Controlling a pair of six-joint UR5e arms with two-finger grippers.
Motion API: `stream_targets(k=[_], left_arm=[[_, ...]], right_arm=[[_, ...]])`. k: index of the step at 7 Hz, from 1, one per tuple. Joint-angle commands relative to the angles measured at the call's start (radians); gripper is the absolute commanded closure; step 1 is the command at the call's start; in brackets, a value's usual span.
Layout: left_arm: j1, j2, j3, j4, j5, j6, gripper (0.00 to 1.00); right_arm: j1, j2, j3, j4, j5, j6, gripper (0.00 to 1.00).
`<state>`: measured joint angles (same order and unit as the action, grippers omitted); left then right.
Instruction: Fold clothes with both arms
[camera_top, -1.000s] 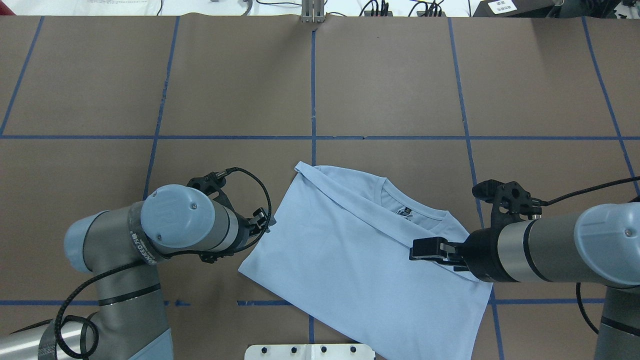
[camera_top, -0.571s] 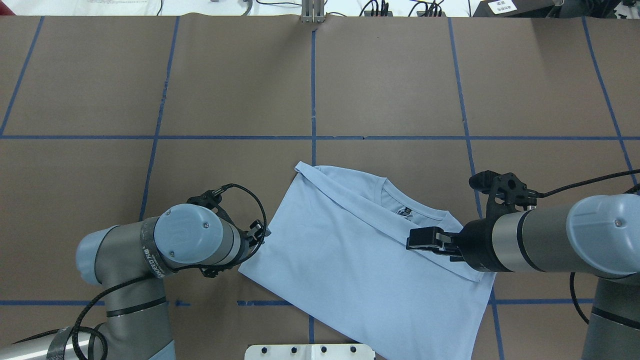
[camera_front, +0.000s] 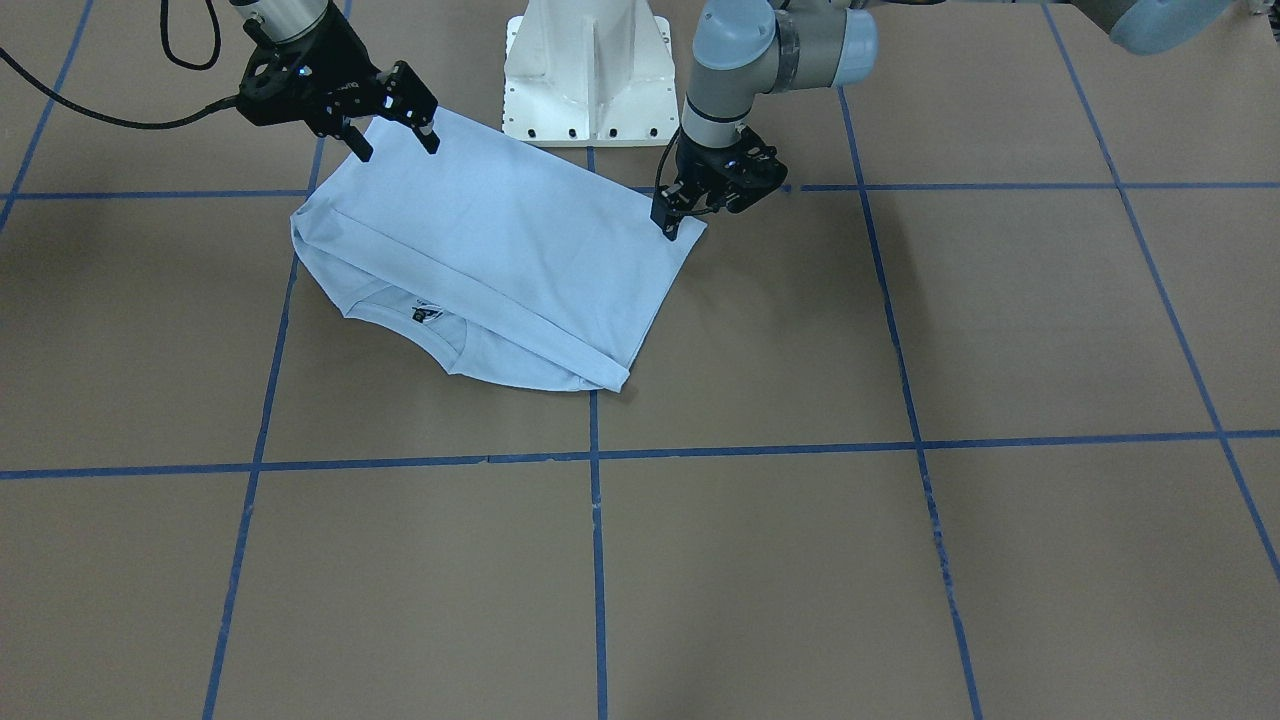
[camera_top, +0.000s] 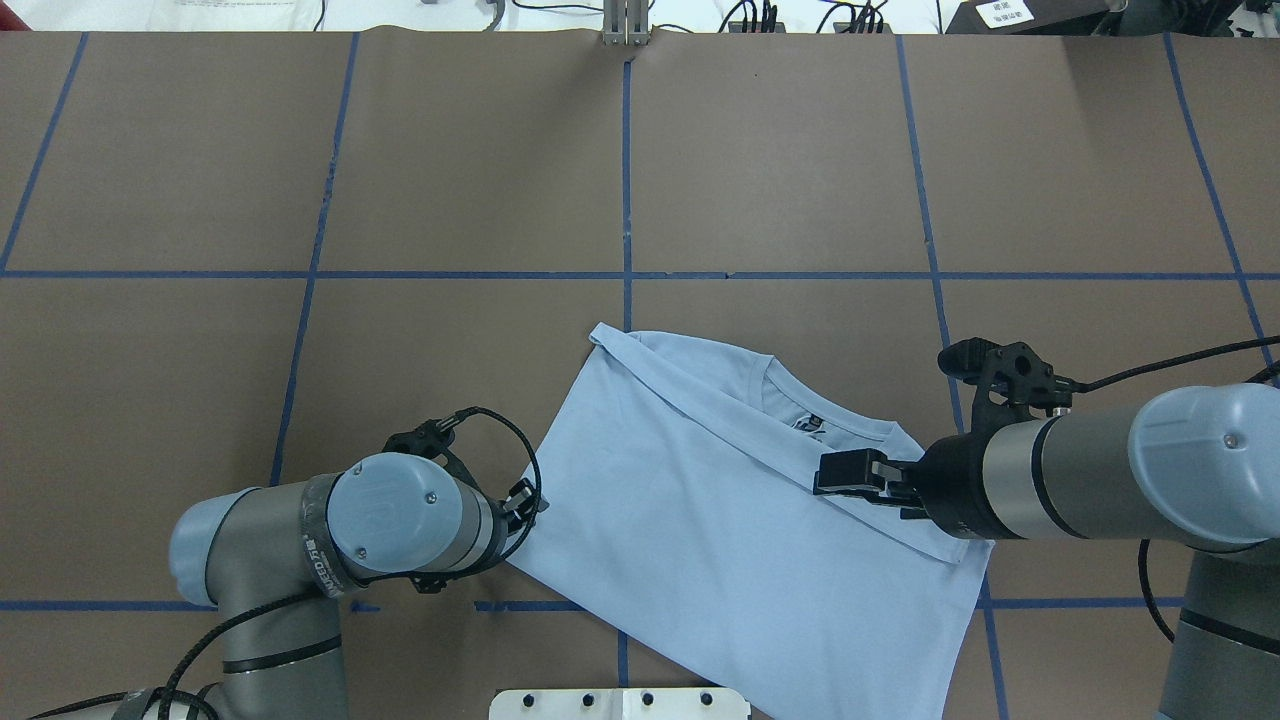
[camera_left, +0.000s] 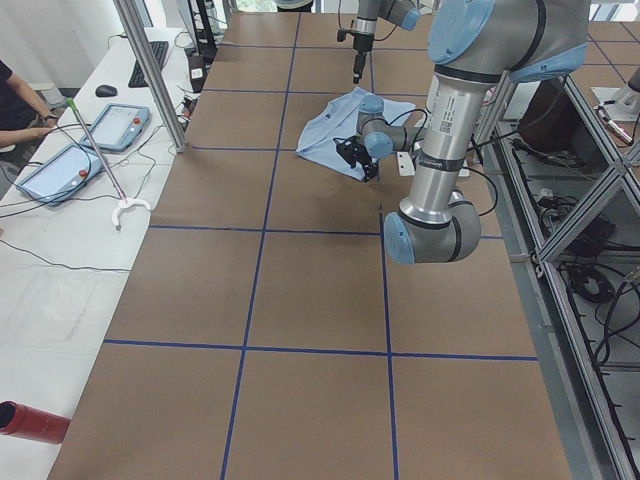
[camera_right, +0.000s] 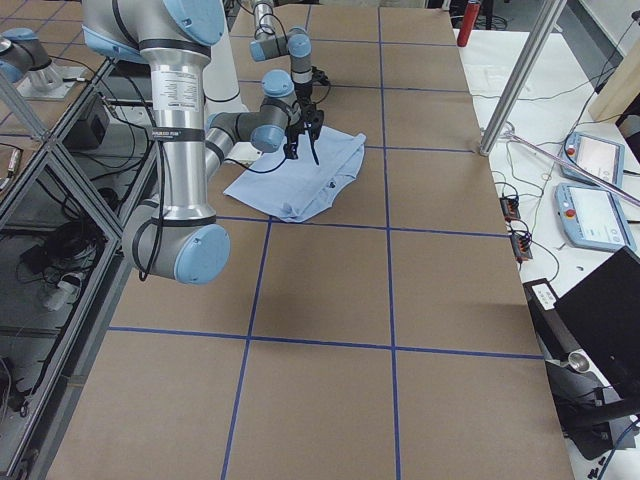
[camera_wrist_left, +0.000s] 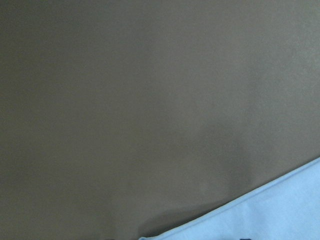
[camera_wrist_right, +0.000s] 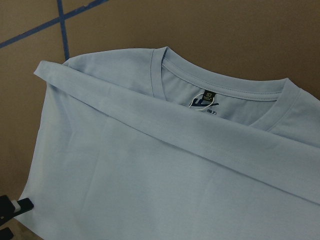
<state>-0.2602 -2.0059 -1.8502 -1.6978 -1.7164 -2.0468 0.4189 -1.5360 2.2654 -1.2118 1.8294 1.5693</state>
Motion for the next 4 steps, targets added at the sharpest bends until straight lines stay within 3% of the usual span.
stream_targets(k=[1, 2, 3, 4], left_arm=[[0.018, -0.002, 0.003, 0.000, 0.000, -0.023, 0.23], [0.018, -0.001, 0.005, 0.001, 0.001, -0.023, 0.28], [0.015, -0.001, 0.006, 0.000, 0.003, -0.023, 0.41], [0.010, -0.002, 0.003, 0.000, 0.003, -0.023, 0.61]], right_arm=[[0.003, 0.001, 0.000, 0.000, 0.001, 0.000, 0.00], [0.003, 0.001, 0.000, 0.000, 0.001, 0.000, 0.00], [0.004, 0.001, 0.000, 0.000, 0.001, 0.000, 0.00], [0.004, 0.001, 0.000, 0.000, 0.001, 0.000, 0.00]])
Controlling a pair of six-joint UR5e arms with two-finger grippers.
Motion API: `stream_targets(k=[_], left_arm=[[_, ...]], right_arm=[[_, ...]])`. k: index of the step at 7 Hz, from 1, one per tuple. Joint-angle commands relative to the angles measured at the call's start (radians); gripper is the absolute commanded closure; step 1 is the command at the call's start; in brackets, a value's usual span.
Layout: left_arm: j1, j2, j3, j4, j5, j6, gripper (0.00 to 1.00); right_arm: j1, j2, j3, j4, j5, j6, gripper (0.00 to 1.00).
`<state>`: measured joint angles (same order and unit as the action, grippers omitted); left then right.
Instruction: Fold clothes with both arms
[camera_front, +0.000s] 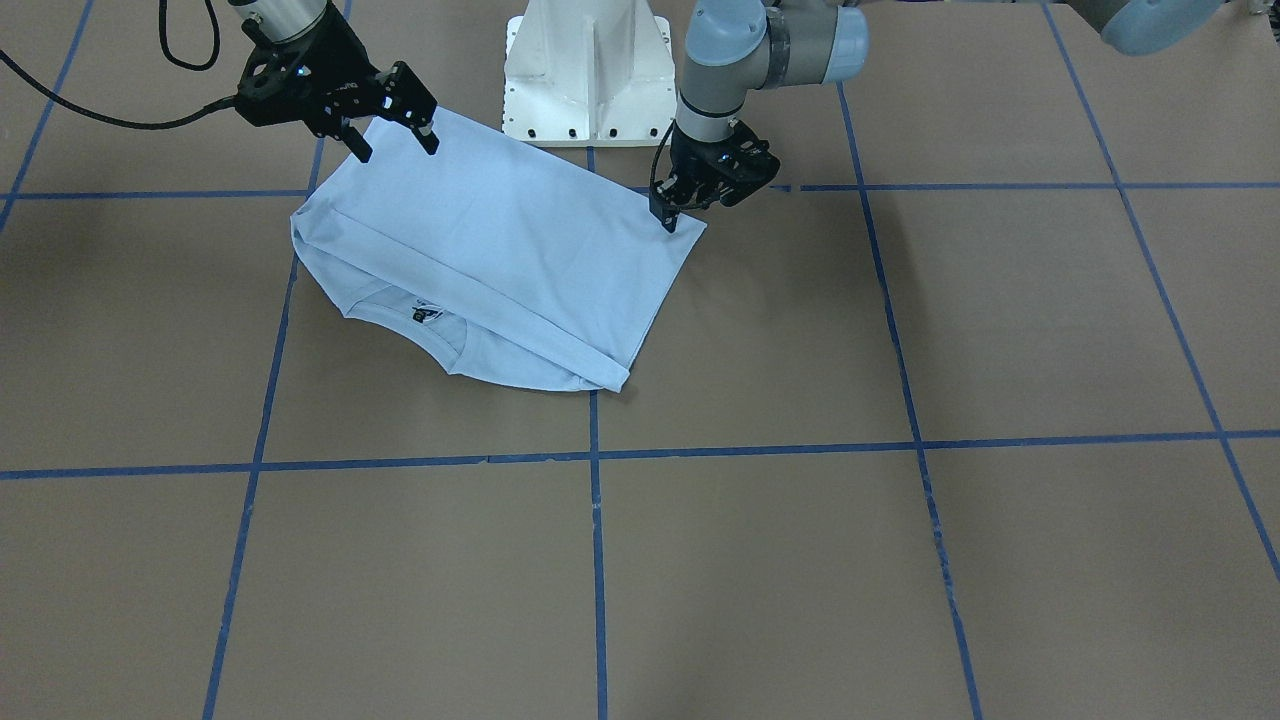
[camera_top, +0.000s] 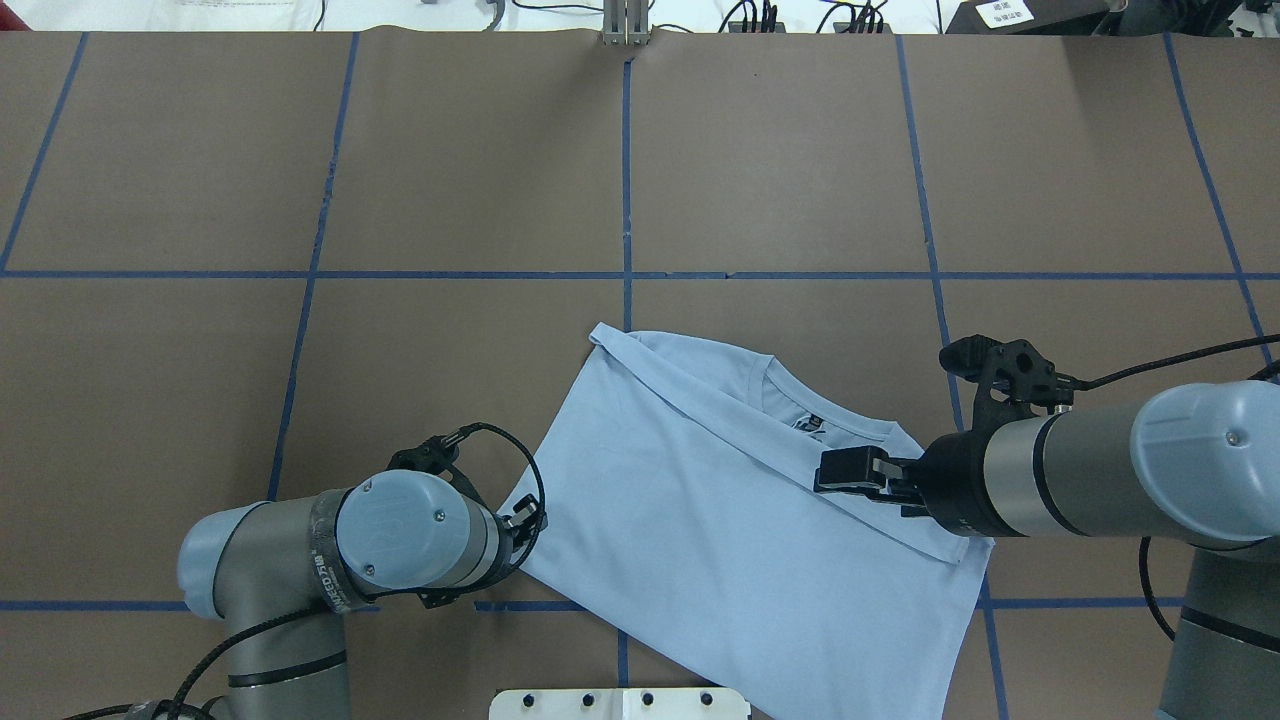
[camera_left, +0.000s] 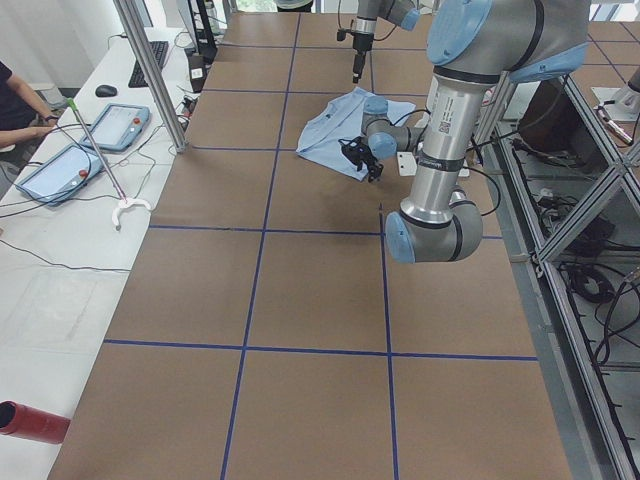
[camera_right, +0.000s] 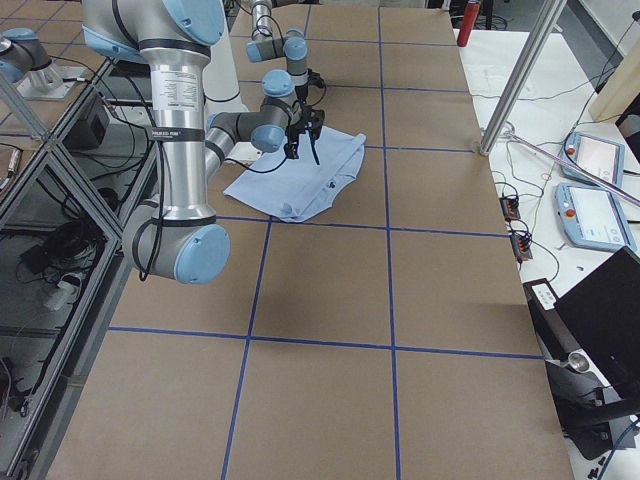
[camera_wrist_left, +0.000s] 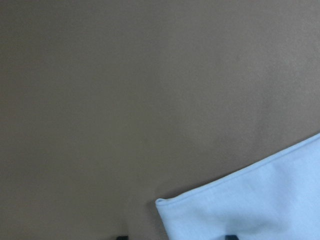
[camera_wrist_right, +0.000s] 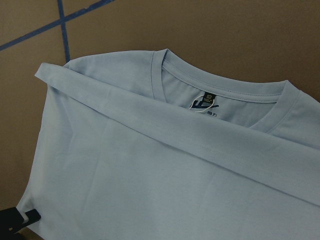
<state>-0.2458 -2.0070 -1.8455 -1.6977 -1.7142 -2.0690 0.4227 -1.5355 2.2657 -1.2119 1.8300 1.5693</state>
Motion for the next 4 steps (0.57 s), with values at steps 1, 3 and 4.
stream_targets(k=[1, 3, 4], left_arm=[[-0.010, -0.001, -0.003, 0.000, 0.001, 0.000, 0.78], [-0.021, -0.004, -0.014, 0.000, -0.001, 0.001, 0.96], [-0.023, -0.004, -0.014, 0.000, -0.001, 0.001, 1.00]], right_arm=[[0.001, 0.000, 0.000, 0.000, 0.000, 0.000, 0.00], [0.001, 0.000, -0.001, 0.000, 0.000, 0.000, 0.00], [0.002, -0.002, -0.003, 0.000, 0.000, 0.000, 0.00]])
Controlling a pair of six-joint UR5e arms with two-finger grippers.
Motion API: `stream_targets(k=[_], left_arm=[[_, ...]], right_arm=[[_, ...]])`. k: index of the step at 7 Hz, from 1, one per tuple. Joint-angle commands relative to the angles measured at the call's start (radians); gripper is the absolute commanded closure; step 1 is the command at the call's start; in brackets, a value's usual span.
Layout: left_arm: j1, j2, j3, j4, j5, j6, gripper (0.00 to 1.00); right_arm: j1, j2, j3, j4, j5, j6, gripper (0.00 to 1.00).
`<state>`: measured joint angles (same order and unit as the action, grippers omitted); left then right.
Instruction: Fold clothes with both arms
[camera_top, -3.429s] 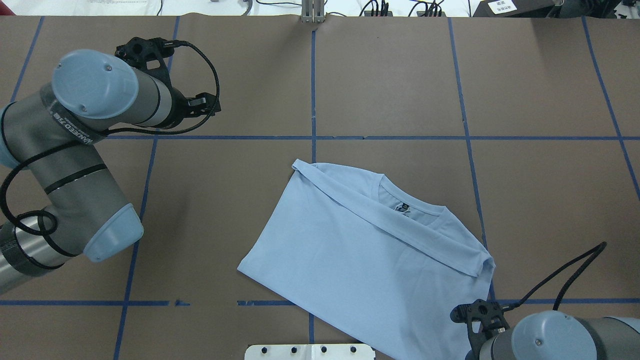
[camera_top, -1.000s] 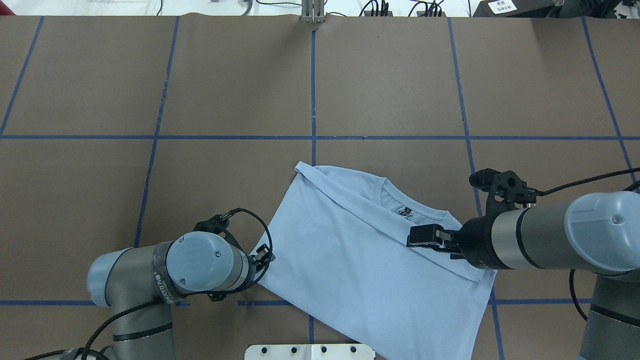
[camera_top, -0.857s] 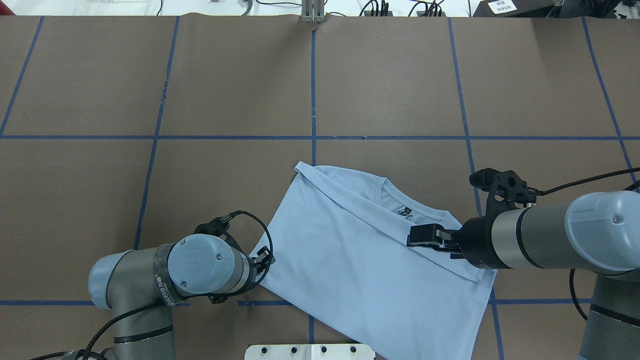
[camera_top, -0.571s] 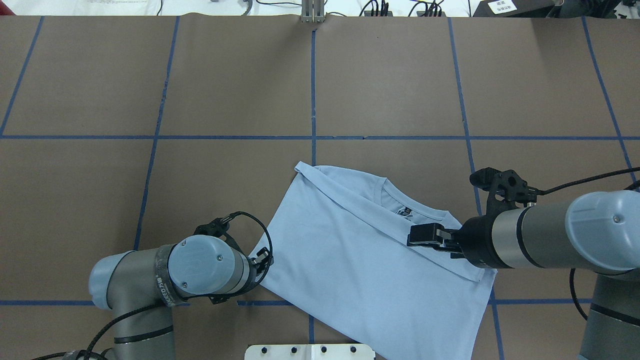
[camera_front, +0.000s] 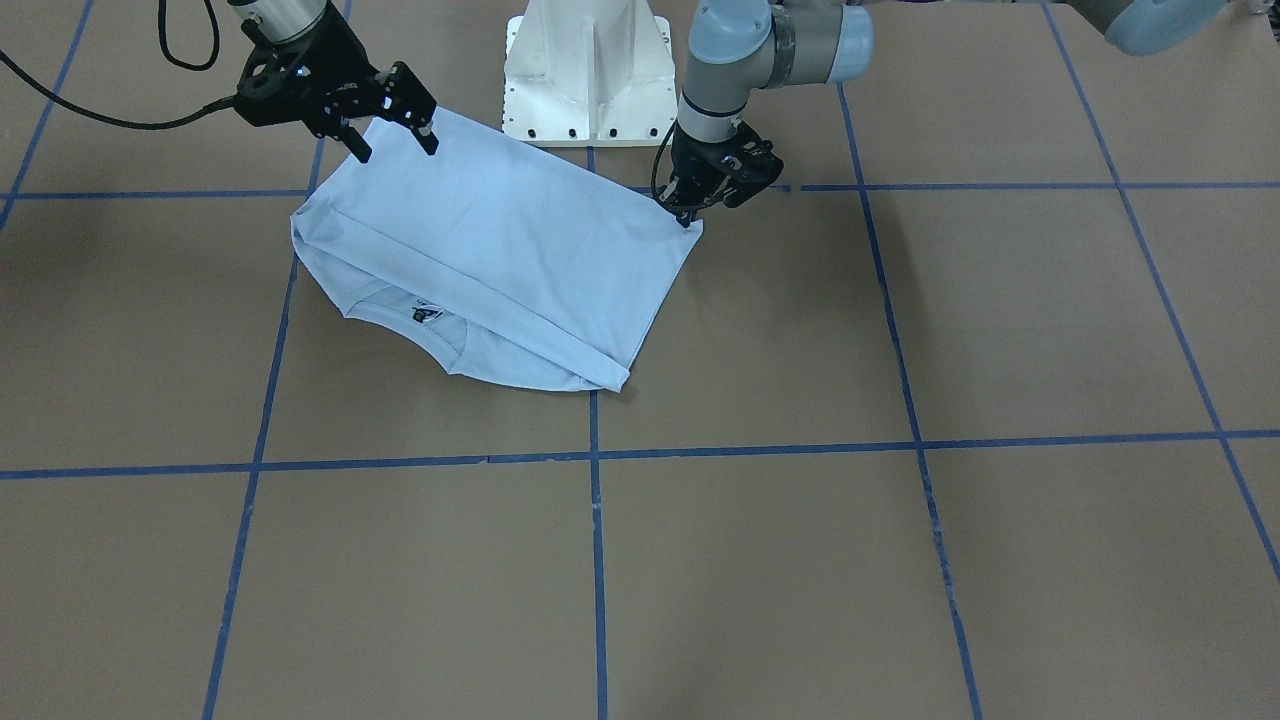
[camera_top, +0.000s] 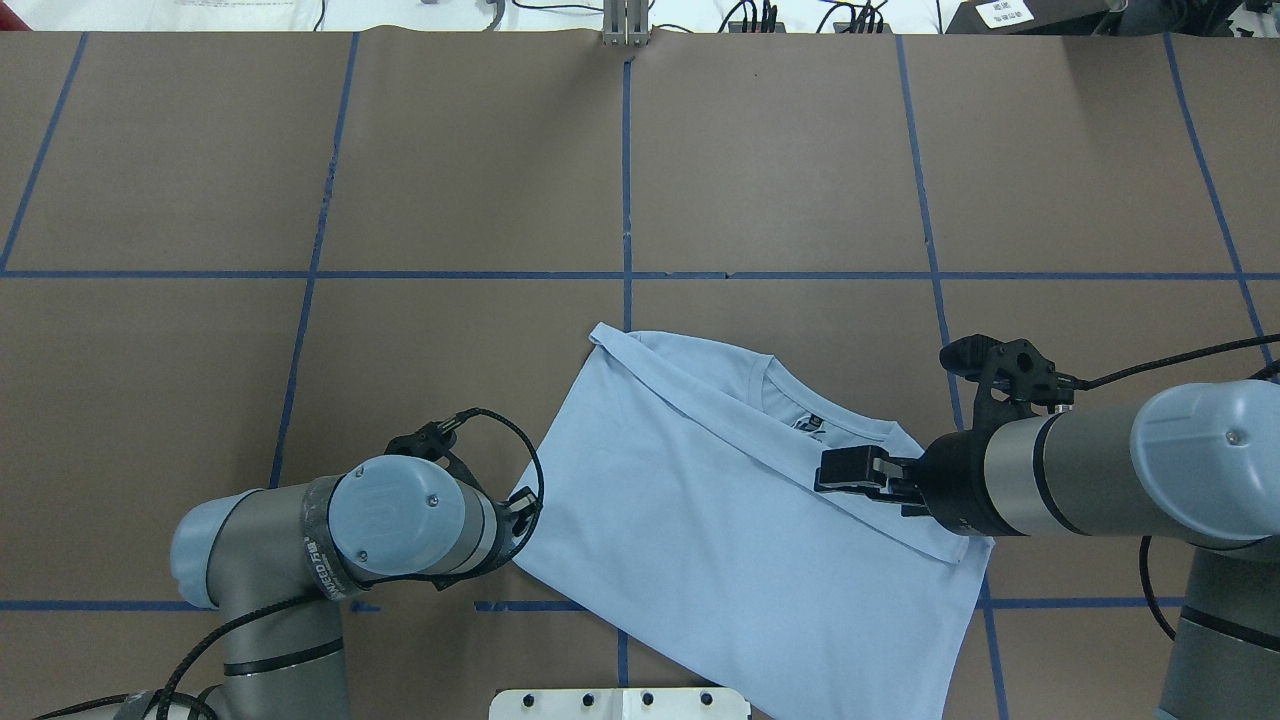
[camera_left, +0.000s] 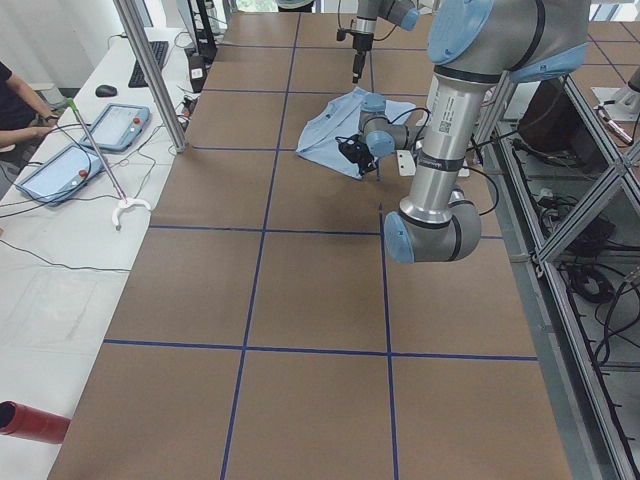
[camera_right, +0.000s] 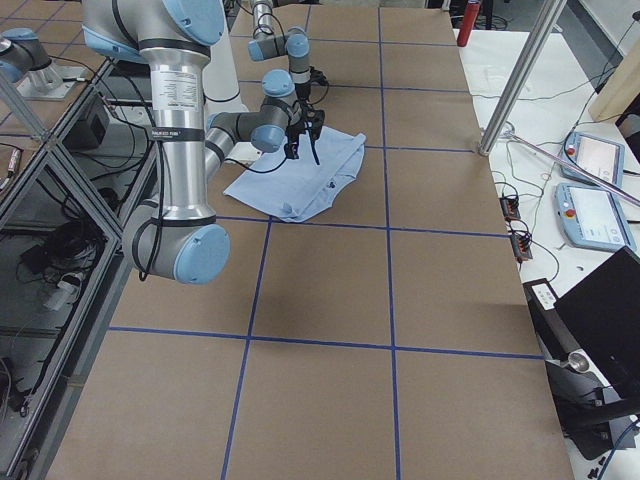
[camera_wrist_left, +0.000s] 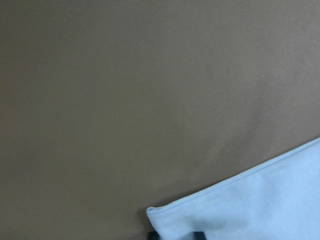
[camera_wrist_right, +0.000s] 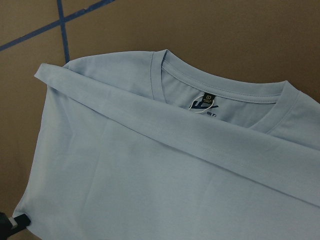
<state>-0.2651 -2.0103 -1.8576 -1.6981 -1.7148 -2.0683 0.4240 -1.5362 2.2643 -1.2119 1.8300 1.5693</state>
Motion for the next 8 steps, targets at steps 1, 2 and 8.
stream_targets(k=[1, 2, 8], left_arm=[[-0.008, -0.001, -0.002, 0.000, 0.000, 0.001, 1.00], [-0.019, -0.001, 0.001, 0.000, 0.000, 0.005, 1.00], [-0.322, -0.146, 0.286, -0.199, -0.002, 0.232, 1.00]], right_arm=[[0.001, -0.001, -0.009, 0.000, 0.000, 0.000, 0.00], [0.001, -0.001, -0.012, 0.000, 0.000, 0.000, 0.00], [0.015, 0.004, -0.029, 0.000, -0.005, 0.000, 0.00]])
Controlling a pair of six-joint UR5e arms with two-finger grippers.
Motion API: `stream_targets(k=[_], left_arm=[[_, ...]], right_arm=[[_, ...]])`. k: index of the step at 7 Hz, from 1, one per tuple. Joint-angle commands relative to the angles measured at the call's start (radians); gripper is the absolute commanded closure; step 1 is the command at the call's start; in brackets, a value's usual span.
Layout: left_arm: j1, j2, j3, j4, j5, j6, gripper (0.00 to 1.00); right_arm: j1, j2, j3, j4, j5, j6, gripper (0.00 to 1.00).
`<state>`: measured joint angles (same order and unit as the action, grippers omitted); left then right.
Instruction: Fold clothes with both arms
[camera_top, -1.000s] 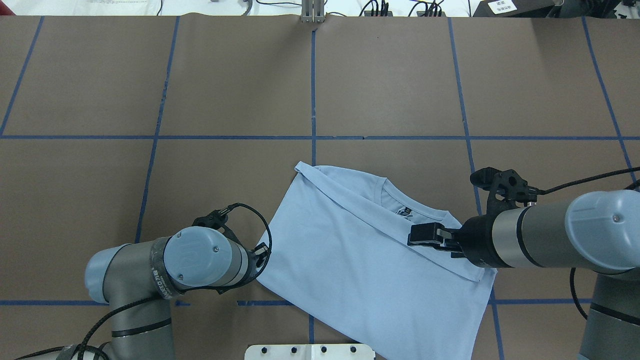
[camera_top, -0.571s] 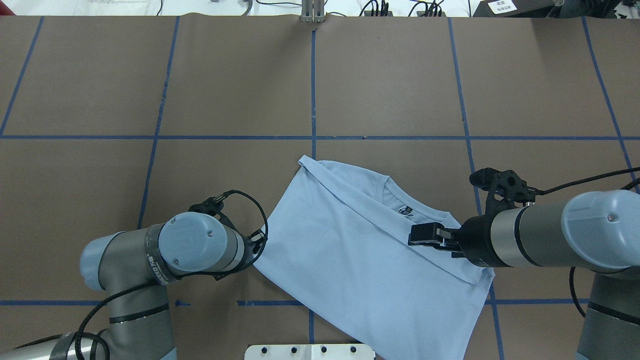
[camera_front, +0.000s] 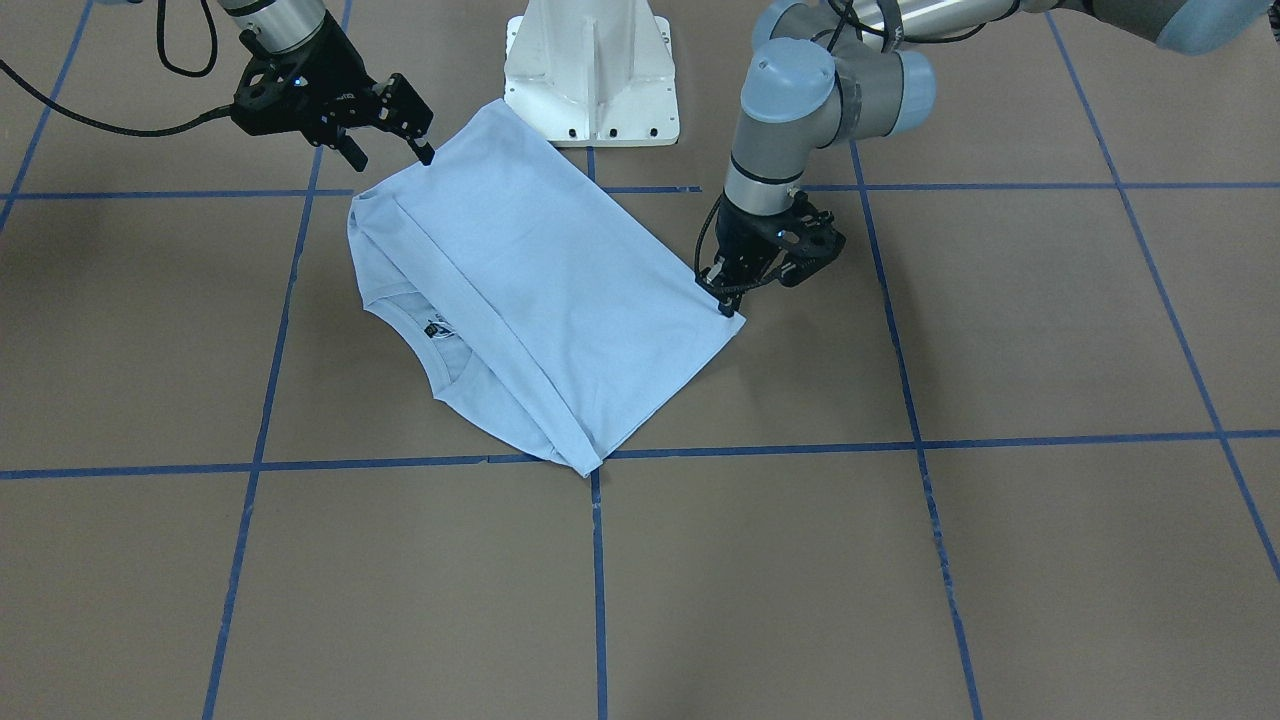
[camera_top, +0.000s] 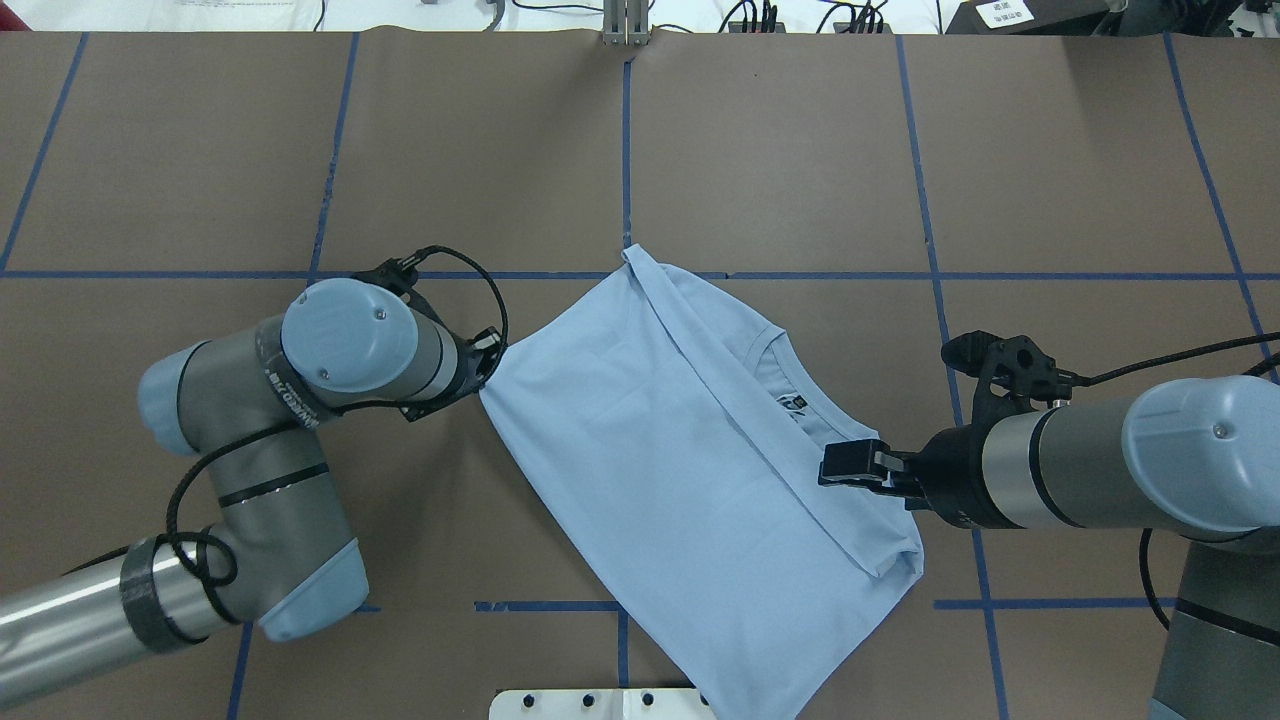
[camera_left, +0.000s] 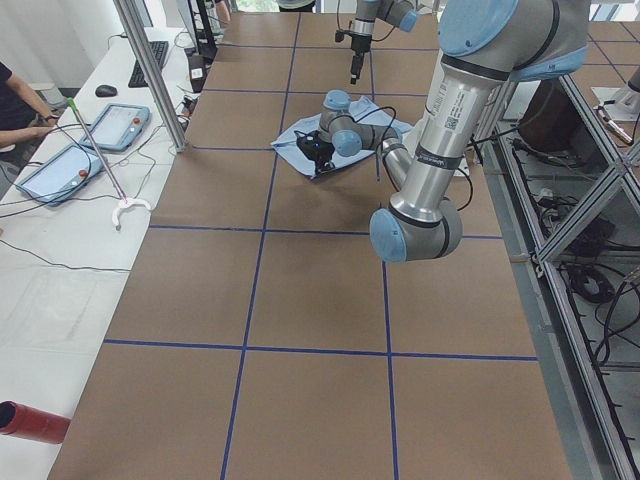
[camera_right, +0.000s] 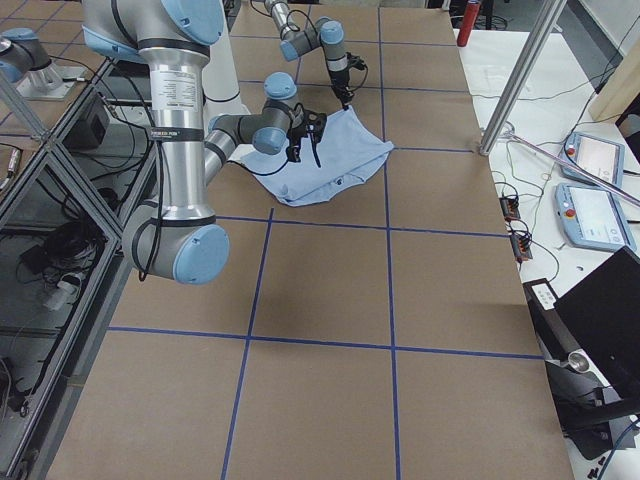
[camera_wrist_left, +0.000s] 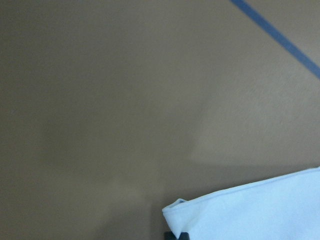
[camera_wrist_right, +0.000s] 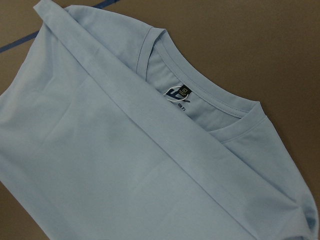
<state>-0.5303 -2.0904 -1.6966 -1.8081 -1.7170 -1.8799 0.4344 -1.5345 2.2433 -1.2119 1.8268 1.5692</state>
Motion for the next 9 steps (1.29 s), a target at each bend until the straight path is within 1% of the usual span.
stream_targets(k=[1, 2, 3, 4, 5, 6, 7, 8, 9], left_arm=[[-0.106, -0.115, 0.182, -0.102, 0.001, 0.141, 1.00], [-0.163, -0.131, 0.222, -0.132, 0.001, 0.262, 1.00], [-0.206, -0.158, 0.329, -0.242, 0.001, 0.339, 1.00], [-0.227, -0.248, 0.512, -0.366, 0.004, 0.372, 1.00], [-0.229, -0.314, 0.641, -0.492, 0.060, 0.416, 1.00], [-0.228, -0.344, 0.713, -0.573, 0.113, 0.467, 1.00], [-0.228, -0.352, 0.759, -0.615, 0.137, 0.473, 1.00], [-0.228, -0.347, 0.764, -0.619, 0.157, 0.476, 0.02], [-0.240, -0.347, 0.761, -0.620, 0.154, 0.510, 0.00]], right_arm=[[0.013, 0.031, -0.026, 0.000, -0.004, 0.000, 0.00], [0.024, 0.043, -0.051, 0.000, -0.003, -0.001, 0.00], [0.032, 0.077, -0.077, 0.000, -0.004, -0.002, 0.00], [0.032, 0.088, -0.091, 0.000, -0.004, 0.000, 0.00], [0.035, 0.088, -0.094, 0.000, -0.004, -0.001, 0.00], [0.035, 0.090, -0.094, 0.000, -0.004, -0.002, 0.00], [0.035, 0.099, -0.097, 0.000, -0.004, -0.002, 0.00], [0.035, 0.117, -0.105, -0.002, -0.006, -0.002, 0.00], [0.041, 0.166, -0.123, -0.014, -0.004, -0.002, 0.00]])
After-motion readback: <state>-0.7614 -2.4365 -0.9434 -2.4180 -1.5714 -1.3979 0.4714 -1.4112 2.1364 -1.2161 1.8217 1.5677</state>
